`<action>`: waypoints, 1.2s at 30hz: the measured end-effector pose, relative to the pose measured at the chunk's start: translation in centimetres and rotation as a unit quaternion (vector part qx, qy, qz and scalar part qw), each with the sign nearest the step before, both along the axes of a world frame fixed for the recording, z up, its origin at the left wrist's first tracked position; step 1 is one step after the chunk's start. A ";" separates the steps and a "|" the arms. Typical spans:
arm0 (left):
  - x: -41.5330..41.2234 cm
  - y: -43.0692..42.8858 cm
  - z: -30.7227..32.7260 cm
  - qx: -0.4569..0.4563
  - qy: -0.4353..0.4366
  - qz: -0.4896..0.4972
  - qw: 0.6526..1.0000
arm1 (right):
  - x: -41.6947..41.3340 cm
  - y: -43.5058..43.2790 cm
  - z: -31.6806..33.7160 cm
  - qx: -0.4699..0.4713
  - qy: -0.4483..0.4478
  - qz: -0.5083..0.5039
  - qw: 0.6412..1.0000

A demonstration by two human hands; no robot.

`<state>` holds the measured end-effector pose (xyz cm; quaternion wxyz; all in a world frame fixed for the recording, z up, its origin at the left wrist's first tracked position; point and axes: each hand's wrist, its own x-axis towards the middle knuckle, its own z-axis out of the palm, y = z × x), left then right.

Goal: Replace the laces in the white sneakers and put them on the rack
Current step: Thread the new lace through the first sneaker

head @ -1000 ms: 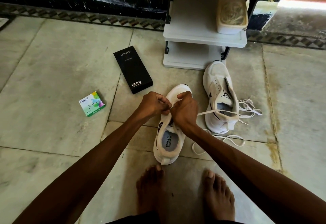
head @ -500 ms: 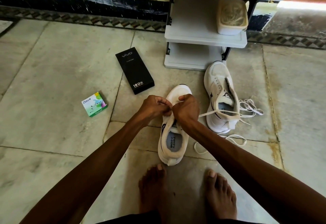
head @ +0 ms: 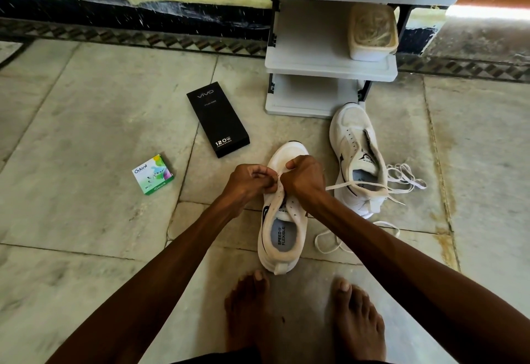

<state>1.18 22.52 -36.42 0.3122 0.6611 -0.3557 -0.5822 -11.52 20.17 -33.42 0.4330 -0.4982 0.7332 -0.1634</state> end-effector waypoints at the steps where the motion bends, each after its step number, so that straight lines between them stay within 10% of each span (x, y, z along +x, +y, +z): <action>1: 0.0 0.0 0.0 0.000 0.006 0.000 1.000 | 0.0 0.0 0.0 0.001 -0.007 -0.008 1.000; 10: 0.0 0.0 0.2 0.003 -0.014 -0.004 1.000 | 0.6 1.5 0.3 -0.052 0.026 -0.047 0.997; 18: -0.4 0.1 -0.2 -0.001 -0.044 0.007 0.999 | -0.4 0.3 0.9 -0.025 0.095 0.123 0.988; 25: -0.2 0.1 -0.5 0.014 0.005 0.018 1.000 | -1.1 -0.3 0.5 0.058 -0.088 -0.039 0.994; 36: -0.1 0.0 0.3 0.025 0.036 0.003 0.999 | -1.2 0.5 -1.5 0.052 -0.139 -0.029 0.988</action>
